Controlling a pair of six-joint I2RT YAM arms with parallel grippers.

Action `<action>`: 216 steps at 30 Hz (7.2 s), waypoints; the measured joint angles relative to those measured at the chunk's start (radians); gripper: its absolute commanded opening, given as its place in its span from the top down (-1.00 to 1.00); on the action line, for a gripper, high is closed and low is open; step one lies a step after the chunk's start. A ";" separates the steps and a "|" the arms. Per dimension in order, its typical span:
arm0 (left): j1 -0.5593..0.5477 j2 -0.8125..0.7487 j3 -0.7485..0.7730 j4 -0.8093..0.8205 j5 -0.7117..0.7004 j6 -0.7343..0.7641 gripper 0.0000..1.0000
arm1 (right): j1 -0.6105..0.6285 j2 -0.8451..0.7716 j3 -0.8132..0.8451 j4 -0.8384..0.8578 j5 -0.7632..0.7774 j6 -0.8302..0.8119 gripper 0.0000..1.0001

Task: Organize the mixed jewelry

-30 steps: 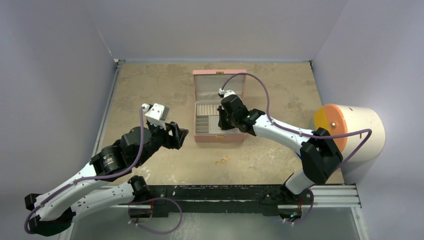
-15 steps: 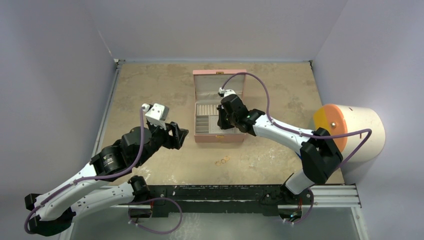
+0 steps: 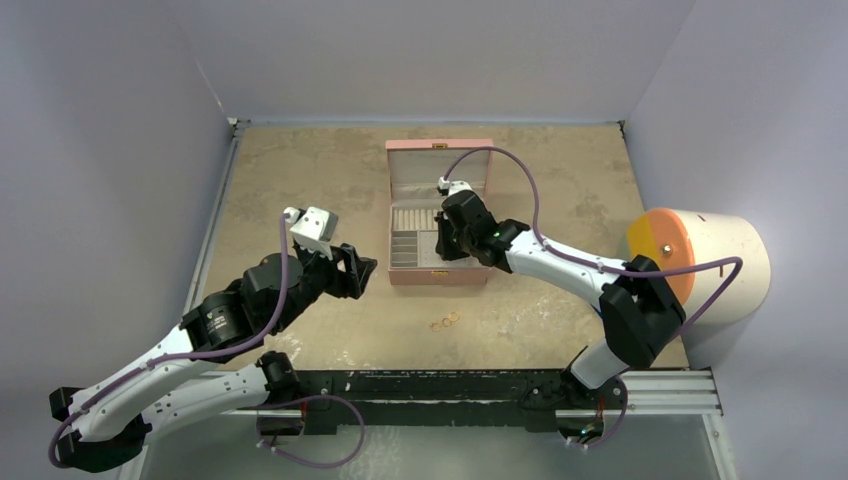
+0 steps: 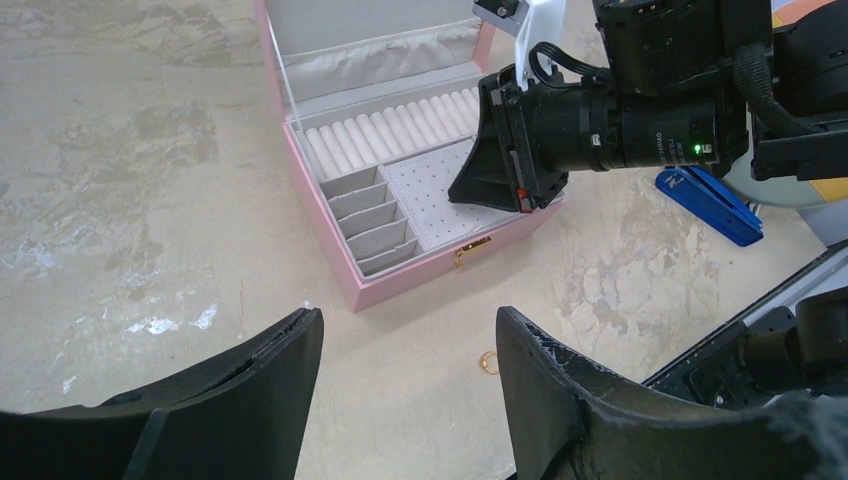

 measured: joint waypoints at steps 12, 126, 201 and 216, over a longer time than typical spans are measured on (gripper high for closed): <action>0.000 0.000 0.000 0.000 0.000 0.000 -0.27 | 0.000 0.003 -0.011 0.003 0.000 0.005 1.00; 0.000 -0.007 0.000 -0.008 -0.052 0.000 -0.27 | 0.472 0.041 -0.129 -0.169 0.288 0.755 0.42; 0.000 0.040 0.000 -0.029 -0.068 -0.024 -0.27 | 0.490 -0.106 -0.245 -0.035 0.380 0.530 1.00; 0.000 0.065 0.000 -0.030 -0.071 -0.052 -0.27 | 0.490 -0.564 -0.510 0.475 0.067 -0.468 1.00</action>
